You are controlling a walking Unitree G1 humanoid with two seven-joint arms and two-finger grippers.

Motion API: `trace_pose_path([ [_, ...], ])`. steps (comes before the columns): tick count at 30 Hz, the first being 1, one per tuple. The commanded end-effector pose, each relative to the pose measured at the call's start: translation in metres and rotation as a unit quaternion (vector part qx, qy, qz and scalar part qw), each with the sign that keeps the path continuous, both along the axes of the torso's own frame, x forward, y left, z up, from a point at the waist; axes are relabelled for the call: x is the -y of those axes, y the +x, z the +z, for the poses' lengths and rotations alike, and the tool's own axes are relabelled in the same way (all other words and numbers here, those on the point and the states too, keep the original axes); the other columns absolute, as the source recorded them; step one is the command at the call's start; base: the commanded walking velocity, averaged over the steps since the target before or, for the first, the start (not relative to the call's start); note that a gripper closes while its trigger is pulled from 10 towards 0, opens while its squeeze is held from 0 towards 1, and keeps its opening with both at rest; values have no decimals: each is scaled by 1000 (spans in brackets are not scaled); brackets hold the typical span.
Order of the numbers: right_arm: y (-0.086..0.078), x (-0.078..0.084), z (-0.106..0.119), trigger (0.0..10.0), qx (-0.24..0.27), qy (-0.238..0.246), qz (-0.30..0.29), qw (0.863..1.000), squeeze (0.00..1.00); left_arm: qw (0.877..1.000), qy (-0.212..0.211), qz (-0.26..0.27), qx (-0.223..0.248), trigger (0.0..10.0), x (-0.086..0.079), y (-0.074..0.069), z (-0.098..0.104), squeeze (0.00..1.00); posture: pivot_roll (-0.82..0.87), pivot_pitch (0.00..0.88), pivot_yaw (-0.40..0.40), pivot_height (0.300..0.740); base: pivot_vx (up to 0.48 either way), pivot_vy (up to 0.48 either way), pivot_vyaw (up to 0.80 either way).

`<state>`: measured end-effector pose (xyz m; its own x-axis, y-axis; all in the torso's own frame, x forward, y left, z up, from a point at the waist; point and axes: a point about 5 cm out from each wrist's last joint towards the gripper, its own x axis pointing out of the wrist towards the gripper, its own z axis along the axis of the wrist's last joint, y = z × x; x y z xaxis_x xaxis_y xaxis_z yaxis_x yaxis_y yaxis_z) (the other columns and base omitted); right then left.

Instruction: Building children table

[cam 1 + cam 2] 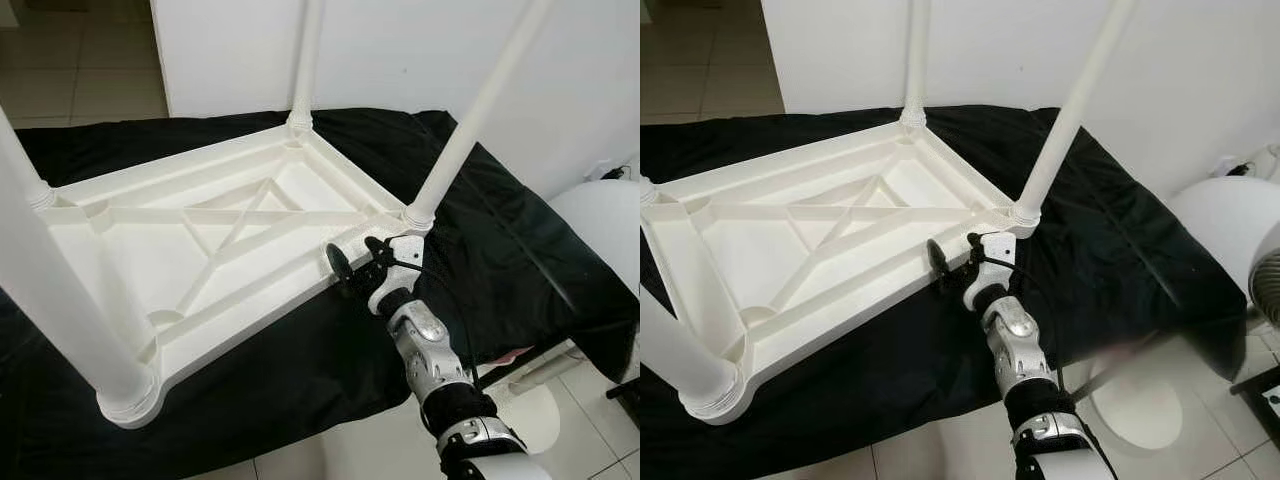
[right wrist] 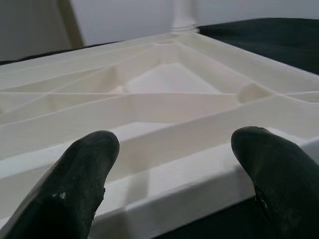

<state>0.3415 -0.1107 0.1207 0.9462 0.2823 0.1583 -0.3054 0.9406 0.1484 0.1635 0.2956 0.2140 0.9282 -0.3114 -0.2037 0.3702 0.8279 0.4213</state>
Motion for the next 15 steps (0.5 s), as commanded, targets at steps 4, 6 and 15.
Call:
trace_pose_path([
  [4, -1, 13, -8, 10000, -13, -9, -73, 997, 0, 999, -37, 23, 14, 10000, 12, 5, -10, 0, 192, 91, -88, 740, 0, 0, 0],
  [6, -2, 20, -11, 10000, -24, -7, -110, 994, 0, 997, -71, -8, -10, 10000, 27, 7, -24, 0, 171, 94, -84, 740, 0, 0, 0],
  [15, 0, 30, -18, 10000, -58, 11, -160, 985, 0, 986, -152, -66, -24, 10000, 61, 16, -45, 0, 160, 95, -84, 740, 0, 0, 0],
])
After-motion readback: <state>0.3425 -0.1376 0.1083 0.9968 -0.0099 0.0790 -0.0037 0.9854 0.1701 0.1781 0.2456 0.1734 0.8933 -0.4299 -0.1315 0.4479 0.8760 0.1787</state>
